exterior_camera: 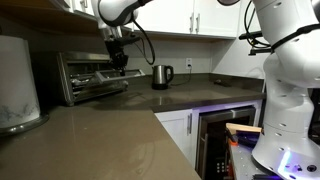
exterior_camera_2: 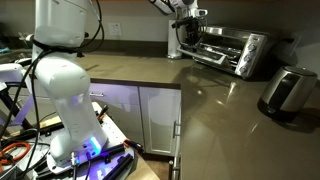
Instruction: Open the oven door
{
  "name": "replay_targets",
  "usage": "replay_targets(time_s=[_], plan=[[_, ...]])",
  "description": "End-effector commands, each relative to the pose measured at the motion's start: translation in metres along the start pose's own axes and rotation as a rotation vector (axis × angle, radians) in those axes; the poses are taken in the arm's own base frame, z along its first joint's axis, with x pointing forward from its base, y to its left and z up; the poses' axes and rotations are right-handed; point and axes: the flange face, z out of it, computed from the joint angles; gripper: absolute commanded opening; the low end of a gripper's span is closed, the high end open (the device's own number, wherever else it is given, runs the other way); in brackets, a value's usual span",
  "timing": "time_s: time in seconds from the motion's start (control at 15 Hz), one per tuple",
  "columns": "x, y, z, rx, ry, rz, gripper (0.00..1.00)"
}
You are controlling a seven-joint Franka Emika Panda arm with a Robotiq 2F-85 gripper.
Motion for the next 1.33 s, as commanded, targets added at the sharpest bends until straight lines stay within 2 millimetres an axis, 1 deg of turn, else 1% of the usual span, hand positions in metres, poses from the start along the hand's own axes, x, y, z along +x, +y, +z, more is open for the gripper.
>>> replay_targets(time_s=[0.0,0.47,0.93,1.27], plan=[[-0.001,-0.005,0.009,0.055,-0.002,-0.029,0.0],[-0.009,-0.01,0.017,0.088,-0.048,-0.043,0.0],[-0.019,-0.036,0.023,0.123,-0.036,-0.035,0.0],[-0.026,-0.039,0.033,0.131,-0.019,-0.016,0.0]])
